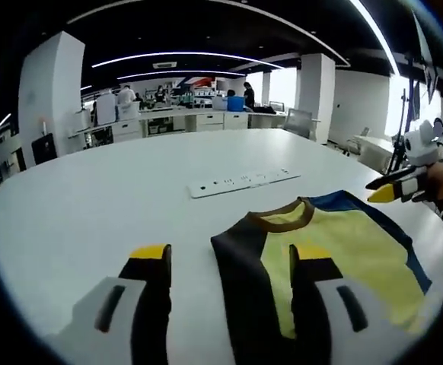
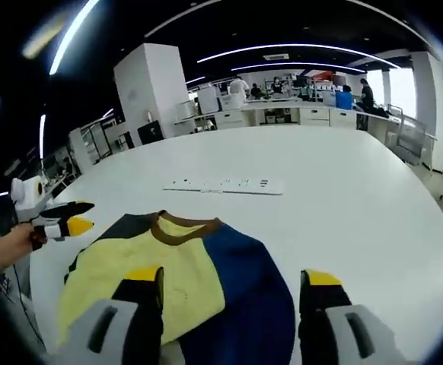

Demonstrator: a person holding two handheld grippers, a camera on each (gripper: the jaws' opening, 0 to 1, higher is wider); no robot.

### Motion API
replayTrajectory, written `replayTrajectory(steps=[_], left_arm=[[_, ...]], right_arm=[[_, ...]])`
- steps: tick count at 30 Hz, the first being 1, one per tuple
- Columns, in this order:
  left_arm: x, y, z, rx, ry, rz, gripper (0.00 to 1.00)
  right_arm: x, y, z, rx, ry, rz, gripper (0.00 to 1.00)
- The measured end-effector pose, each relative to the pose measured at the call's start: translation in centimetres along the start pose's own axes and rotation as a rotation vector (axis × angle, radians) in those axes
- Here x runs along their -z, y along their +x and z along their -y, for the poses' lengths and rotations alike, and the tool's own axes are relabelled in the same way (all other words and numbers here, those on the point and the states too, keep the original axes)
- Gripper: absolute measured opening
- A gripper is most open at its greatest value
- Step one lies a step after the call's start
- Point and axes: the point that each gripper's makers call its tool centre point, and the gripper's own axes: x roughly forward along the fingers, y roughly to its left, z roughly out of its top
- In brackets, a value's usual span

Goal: Fold the garment on the visible template until the final outline fits inside the template.

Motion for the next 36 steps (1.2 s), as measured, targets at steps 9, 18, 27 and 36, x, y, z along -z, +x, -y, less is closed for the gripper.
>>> replayTrajectory(steps=[9, 18, 27, 36], left_arm=[[0.1, -3.2, 0.7, 0.026, -0.038, 0.033, 0.66], [1.6, -5.5, 1.7, 0.021, -0.053, 0.029, 0.64], [5.0, -7.3, 1.9, -0.005, -0.083, -0.017, 0.59], [7.0, -8.4, 1.8, -0.035, -0.139, -0.031, 0.51]], right_arm=[[2.0, -3.4, -1.3, -0.008, -0.008, -0.008, 0.71], [4.5, -5.9, -3.1, -0.038, 0.023, -0.018, 0.69], [7.9, -7.0, -4.4, -0.011, 0.037, -0.026, 0.61], [10.3, -6.9, -5.3, 0.013, 0.052, -0.038, 0.54]])
